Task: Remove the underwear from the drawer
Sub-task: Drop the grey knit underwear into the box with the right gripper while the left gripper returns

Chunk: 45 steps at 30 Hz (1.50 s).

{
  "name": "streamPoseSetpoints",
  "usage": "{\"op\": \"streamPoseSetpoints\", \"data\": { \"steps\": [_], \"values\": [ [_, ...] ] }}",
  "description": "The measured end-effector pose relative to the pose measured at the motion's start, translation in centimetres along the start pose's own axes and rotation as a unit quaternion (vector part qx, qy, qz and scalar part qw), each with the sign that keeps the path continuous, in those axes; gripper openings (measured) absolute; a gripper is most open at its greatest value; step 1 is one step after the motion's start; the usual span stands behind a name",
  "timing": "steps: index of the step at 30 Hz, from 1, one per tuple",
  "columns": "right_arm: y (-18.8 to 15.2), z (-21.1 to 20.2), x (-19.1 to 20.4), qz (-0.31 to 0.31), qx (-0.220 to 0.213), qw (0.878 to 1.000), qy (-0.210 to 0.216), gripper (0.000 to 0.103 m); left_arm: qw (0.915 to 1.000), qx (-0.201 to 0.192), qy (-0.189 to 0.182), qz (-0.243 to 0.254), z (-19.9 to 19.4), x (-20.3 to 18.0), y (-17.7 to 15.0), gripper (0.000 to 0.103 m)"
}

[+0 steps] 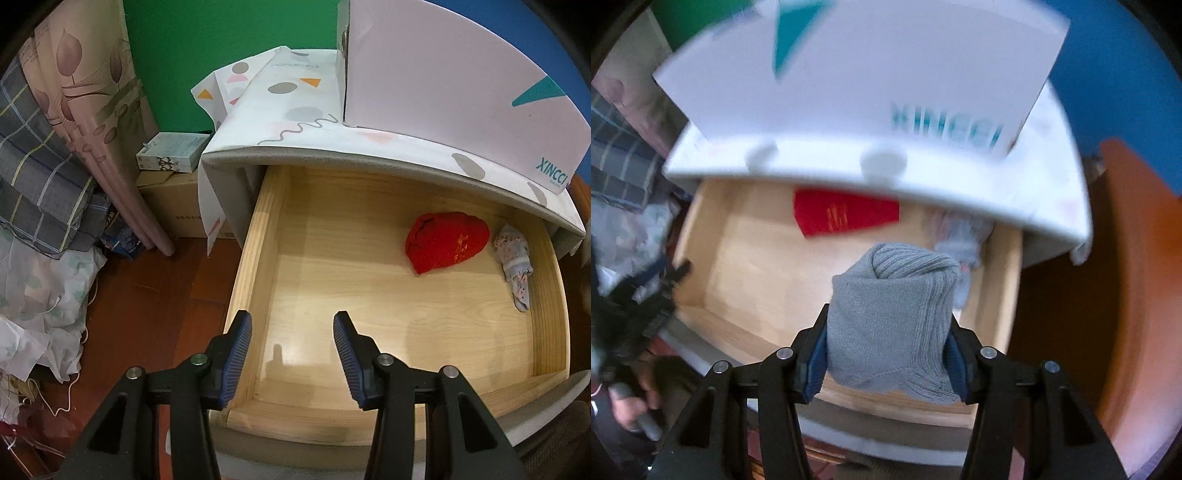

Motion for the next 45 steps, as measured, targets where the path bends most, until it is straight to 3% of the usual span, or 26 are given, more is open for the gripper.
{"op": "streamPoseSetpoints", "data": {
  "steps": [11, 17, 23, 35, 39, 45],
  "values": [
    [12.4, -8.4, -1.0, -0.022, -0.105, 0.994, -0.012, 0.051, 1.0, -0.001, -0.003, -0.007, 0.0, 0.3, 0.1, 0.047],
    [17.7, -7.2, -0.7, -0.018, -0.127, 0.991, -0.027, 0.051, 0.9998, -0.005, -0.008, -0.015, -0.1, 0.6, 0.2, 0.047],
    [21.1, -4.6, -1.5, -0.009, -0.12, 0.992, -0.042, 0.051, 0.9996, -0.009, -0.014, -0.024, -0.2, 0.8, 0.2, 0.047],
    [22.1, 3.5, -3.6, 0.009, -0.07, 0.996, -0.056, 0.055, 0.999, -0.009, -0.021, -0.038, 0.0, 1.2, 0.3, 0.047],
    [21.8, 4.0, -3.8, 0.011, -0.07, 0.996, -0.052, 0.058, 0.999, -0.009, -0.02, -0.039, 0.0, 1.2, 0.3, 0.047],
    [21.4, 1.5, -3.5, -0.013, -0.109, 0.993, -0.048, 0.069, 0.9988, -0.012, -0.015, -0.044, 0.0, 1.5, 0.4, 0.047]
  ]
}}
Point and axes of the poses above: each gripper's, at about its wrist camera, not at the fingertips, and z roughly the way its jaws point, x to its left, y to its top, the point moved 4 cm from there along z, roughly the way its jaws point, and after that the axes turned 15 degrees about -x, right-handed, at the moved point
